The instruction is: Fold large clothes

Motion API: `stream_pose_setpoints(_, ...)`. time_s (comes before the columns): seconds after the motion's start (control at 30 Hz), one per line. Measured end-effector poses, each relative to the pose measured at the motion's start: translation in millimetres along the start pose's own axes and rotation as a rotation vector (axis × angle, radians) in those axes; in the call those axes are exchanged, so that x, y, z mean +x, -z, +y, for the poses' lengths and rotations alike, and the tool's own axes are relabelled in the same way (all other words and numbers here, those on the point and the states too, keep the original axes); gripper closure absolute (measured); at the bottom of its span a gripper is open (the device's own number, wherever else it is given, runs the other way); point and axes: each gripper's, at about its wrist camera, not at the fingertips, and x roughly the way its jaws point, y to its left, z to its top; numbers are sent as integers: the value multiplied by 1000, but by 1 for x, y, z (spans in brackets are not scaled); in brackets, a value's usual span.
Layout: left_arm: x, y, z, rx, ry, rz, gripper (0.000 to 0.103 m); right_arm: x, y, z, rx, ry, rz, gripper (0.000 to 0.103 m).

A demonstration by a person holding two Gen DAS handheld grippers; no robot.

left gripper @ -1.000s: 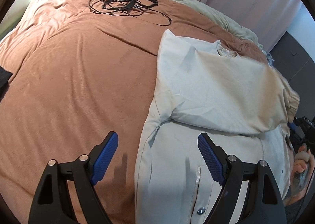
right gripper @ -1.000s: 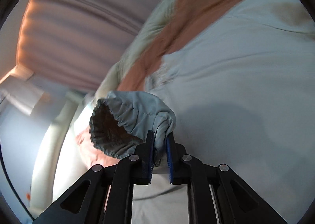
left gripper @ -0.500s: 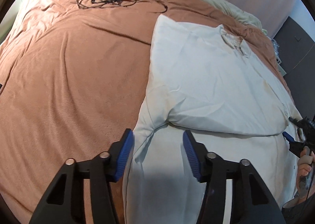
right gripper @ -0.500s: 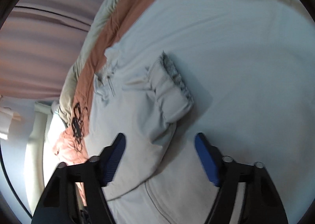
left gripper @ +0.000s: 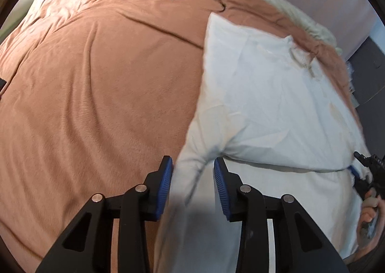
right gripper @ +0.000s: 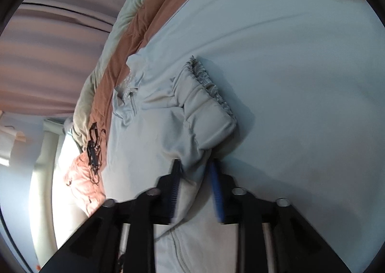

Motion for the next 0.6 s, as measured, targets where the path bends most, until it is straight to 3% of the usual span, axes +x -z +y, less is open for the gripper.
stream_pose_setpoints(0.03, -6, 1, 0, 1, 9, -4, 66, -7, 1, 0, -1, -8, -10, 53)
stream_pose_setpoints(0.07, -13, 3, -1, 4, 13, -6, 66, -17, 1, 1, -14, -8, -29, 50)
stream_pose_setpoints(0.17, -40, 12, -8, 14, 36, -29, 66, -49, 3, 2, -58, -16, -72, 48)
stream_pose_setpoints(0.2, -49, 15, -11, 19, 40, -39, 60, -59, 3, 0, -65, -20, -88, 47)
stream_pose_setpoints(0.3, -75, 22, -28, 41, 76, -78, 26, -90, 0, -7, -54, 11, -125, 42)
stream_pose_setpoints(0.33, -82, 23, -35, 52, 87, -92, 19, -98, -3, -10, -53, 13, -129, 42)
stream_pose_setpoints(0.4, -98, 25, -48, 80, 102, -116, 16, -118, -11, -16, -50, -1, -146, 41)
stream_pose_setpoints(0.53, -116, 29, -74, 115, 118, -121, 15, -156, -24, -35, -47, -21, -251, 18)
stream_pose_setpoints(0.6, -119, 30, -87, 134, 98, -122, 15, -166, -30, -47, -60, -11, -280, 16)
